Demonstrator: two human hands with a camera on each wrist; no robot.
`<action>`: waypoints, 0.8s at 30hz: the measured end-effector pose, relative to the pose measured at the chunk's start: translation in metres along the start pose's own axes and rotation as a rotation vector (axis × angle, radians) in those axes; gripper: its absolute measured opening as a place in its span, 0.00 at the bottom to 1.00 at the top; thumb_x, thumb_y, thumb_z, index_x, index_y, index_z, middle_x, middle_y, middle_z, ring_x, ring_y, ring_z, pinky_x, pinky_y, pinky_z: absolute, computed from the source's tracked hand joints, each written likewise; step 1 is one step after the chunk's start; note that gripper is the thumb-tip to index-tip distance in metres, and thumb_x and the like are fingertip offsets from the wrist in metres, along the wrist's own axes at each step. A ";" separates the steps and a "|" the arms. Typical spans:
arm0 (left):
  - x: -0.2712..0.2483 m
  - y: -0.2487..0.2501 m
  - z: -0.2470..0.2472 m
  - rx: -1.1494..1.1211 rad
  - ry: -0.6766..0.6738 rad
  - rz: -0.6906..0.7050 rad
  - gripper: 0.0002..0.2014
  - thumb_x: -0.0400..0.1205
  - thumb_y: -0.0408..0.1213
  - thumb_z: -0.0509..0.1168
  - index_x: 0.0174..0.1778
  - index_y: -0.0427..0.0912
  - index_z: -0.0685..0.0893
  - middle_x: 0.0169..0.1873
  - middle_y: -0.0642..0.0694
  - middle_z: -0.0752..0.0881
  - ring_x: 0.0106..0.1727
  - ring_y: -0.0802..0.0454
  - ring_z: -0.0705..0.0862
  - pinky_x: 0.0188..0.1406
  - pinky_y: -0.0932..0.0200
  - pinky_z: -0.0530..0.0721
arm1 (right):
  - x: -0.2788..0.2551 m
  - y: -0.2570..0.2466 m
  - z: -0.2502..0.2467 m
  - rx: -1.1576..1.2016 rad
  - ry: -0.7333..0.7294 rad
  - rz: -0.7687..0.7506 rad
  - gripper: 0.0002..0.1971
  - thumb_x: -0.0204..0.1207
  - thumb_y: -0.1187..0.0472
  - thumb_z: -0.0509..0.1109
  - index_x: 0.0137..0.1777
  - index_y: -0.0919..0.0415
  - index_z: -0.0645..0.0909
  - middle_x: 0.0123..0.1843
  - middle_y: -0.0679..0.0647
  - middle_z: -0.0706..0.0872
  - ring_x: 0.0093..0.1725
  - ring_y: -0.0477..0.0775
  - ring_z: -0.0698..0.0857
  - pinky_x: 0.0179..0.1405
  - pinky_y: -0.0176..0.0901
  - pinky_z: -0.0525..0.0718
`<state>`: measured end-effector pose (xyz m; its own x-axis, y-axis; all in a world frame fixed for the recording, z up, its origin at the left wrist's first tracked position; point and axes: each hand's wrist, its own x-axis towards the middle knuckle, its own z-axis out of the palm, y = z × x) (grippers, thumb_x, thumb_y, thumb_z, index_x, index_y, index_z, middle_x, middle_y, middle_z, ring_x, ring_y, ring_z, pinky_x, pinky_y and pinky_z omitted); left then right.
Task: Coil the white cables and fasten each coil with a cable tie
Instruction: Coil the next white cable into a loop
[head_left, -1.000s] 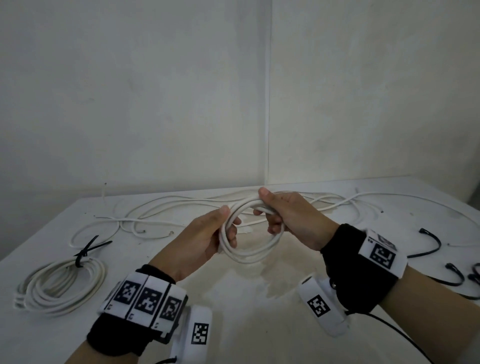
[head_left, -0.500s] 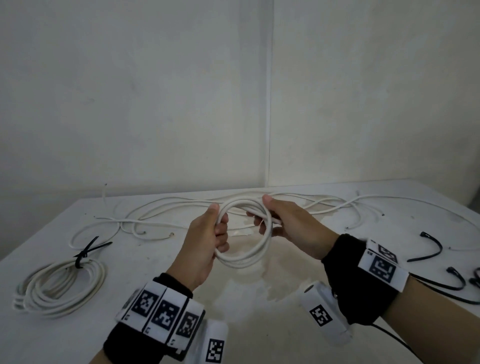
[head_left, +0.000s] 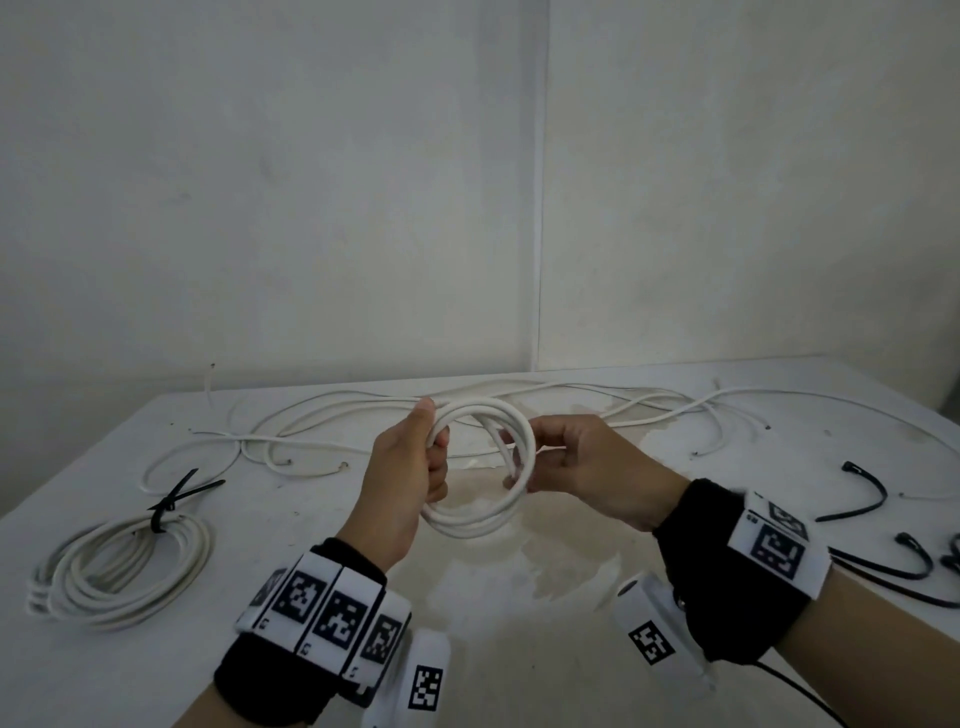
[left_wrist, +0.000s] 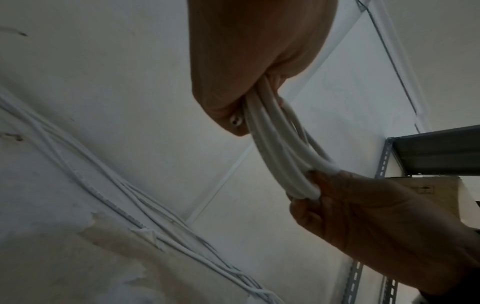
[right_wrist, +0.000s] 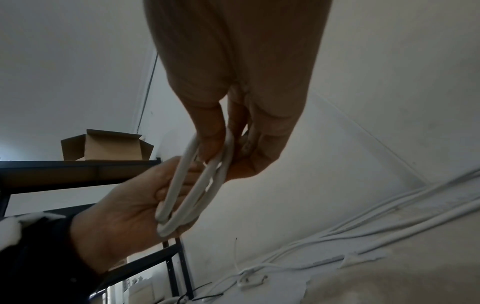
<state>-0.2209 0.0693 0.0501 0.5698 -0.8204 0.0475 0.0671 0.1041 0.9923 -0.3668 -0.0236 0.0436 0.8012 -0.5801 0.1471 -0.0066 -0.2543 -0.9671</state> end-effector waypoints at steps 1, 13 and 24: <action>-0.001 0.000 0.002 0.016 -0.010 0.005 0.20 0.87 0.42 0.51 0.27 0.41 0.70 0.15 0.54 0.63 0.15 0.59 0.57 0.15 0.68 0.58 | 0.001 0.001 0.003 -0.024 0.008 -0.004 0.14 0.70 0.78 0.70 0.50 0.60 0.82 0.35 0.49 0.84 0.37 0.46 0.85 0.45 0.37 0.86; 0.003 -0.006 0.001 0.122 0.049 0.083 0.22 0.87 0.43 0.52 0.25 0.42 0.69 0.14 0.57 0.65 0.15 0.60 0.60 0.15 0.68 0.60 | 0.000 0.000 0.002 0.426 -0.103 0.119 0.16 0.61 0.74 0.64 0.50 0.67 0.83 0.37 0.55 0.89 0.39 0.51 0.88 0.47 0.39 0.86; 0.006 -0.005 0.000 0.215 0.053 0.159 0.21 0.87 0.43 0.52 0.26 0.41 0.70 0.14 0.57 0.66 0.15 0.61 0.62 0.16 0.68 0.62 | 0.002 -0.002 0.005 0.413 -0.044 0.114 0.11 0.69 0.80 0.67 0.49 0.68 0.83 0.32 0.54 0.86 0.34 0.48 0.87 0.40 0.34 0.85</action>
<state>-0.2183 0.0638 0.0457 0.6019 -0.7720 0.2044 -0.1988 0.1030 0.9746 -0.3621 -0.0209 0.0448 0.8340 -0.5508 0.0345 0.1365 0.1452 -0.9799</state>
